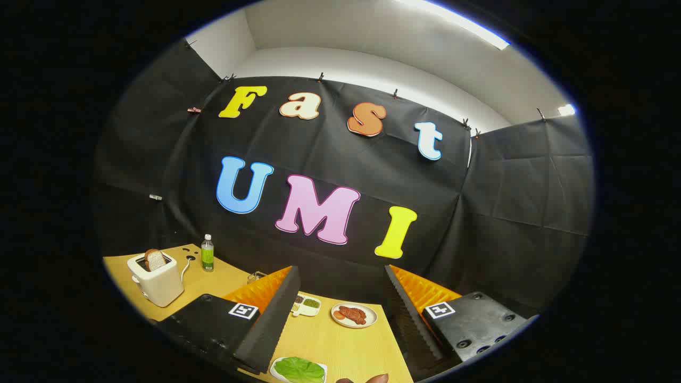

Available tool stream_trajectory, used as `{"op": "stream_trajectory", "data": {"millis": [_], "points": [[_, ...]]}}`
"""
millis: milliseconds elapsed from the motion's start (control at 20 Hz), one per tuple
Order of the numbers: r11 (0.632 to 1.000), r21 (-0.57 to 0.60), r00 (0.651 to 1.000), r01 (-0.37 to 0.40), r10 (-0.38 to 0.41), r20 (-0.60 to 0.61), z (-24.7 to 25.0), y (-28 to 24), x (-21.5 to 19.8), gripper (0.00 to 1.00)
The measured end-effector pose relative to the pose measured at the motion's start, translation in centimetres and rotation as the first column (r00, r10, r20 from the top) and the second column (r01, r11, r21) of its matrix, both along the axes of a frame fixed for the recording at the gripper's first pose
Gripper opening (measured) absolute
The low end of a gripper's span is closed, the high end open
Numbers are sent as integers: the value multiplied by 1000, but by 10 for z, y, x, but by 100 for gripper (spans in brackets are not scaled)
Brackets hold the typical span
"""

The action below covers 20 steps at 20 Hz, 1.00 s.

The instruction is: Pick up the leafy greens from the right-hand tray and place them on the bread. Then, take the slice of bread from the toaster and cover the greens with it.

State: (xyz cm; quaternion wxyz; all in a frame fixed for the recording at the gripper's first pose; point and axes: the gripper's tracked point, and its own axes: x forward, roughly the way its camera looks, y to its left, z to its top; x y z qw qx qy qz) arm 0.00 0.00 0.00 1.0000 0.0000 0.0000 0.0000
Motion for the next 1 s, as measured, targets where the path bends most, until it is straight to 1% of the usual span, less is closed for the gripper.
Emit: {"op": "stream_trajectory", "data": {"millis": [500, 1000], "points": [[1000, -8, 1000, -19, 19, -20, 1, 0, -3, 97], [1000, -9, 1000, -6, 6, -14, 1, 0, -2, 97]]}}
